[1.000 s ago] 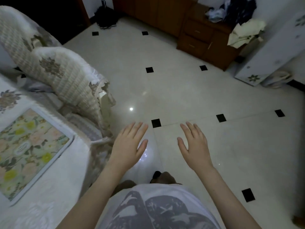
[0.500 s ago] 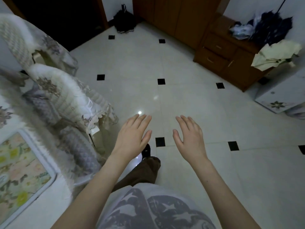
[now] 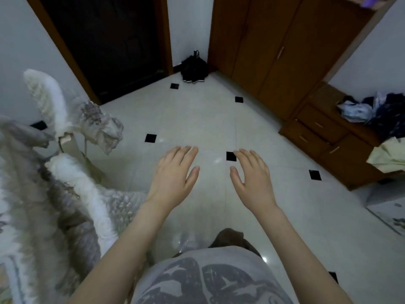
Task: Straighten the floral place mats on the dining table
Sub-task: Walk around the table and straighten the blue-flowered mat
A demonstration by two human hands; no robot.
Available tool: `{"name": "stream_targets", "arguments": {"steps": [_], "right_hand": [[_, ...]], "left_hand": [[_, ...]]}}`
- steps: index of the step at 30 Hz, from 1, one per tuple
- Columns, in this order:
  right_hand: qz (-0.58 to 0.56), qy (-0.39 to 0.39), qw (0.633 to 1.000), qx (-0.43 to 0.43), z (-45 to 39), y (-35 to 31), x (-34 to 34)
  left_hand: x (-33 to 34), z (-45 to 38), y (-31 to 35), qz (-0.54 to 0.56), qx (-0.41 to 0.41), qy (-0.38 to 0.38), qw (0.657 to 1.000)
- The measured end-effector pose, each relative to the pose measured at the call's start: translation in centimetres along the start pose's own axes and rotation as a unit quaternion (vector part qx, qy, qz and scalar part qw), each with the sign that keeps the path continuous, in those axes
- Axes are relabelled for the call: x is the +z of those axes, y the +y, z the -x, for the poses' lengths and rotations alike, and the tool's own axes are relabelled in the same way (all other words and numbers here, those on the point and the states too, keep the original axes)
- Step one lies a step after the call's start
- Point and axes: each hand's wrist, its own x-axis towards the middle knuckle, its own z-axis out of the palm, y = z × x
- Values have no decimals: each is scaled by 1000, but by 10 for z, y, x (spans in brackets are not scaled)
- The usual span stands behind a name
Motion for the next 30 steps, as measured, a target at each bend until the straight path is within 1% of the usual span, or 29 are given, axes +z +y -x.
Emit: {"name": "stream_targets", "arguments": {"steps": [5, 10, 14, 19, 22, 27, 30], "right_hand": [[-19, -52, 997, -56, -92, 0, 23], [-36, -97, 987, -125, -208, -3, 47], [-45, -123, 974, -186, -303, -15, 54], [-61, -140, 952, -267, -413, -49, 64], [-68, -154, 937, -307, -458, -76, 81], [-78, -214, 908, -351, -504, -119, 133], [-70, -238, 891, -381, -531, -154, 168]], "left_hand": [[20, -53, -29, 0, -65, -4, 998], [32, -124, -61, -9, -135, 1, 991], [17, -191, -83, -31, -196, 37, 979], [-15, -257, -118, -52, -273, 104, 955], [-25, -280, -142, -58, -314, 119, 940], [-24, -302, -193, -60, -376, 109, 918], [-23, -310, -232, -61, -400, 101, 909]]}}
